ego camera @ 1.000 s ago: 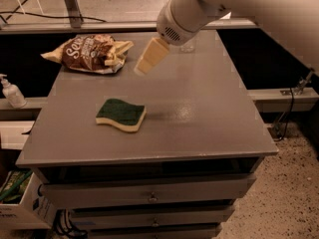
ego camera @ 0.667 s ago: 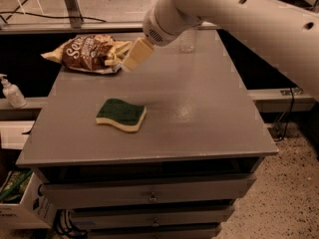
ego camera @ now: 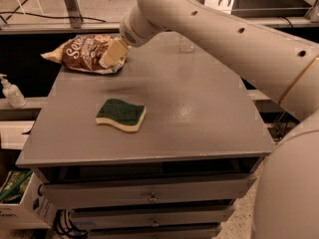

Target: Pick brown chip bag

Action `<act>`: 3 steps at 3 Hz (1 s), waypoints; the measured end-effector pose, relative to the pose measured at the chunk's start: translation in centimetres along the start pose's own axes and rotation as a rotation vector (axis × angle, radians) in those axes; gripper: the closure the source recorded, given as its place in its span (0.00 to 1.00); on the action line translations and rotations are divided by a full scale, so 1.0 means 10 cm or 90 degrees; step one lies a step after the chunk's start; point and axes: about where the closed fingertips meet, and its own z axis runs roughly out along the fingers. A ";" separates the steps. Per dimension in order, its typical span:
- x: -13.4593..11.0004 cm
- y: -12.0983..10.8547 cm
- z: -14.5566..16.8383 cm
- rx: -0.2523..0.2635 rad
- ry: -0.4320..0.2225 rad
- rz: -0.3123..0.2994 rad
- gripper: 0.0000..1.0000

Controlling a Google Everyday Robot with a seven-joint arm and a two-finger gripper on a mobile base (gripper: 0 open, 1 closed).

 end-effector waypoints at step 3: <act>-0.09 0.21 0.92 -0.050 -0.013 0.095 0.20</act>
Offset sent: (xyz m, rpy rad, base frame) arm 0.0478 0.0749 -0.0634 0.1287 0.1296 -0.0378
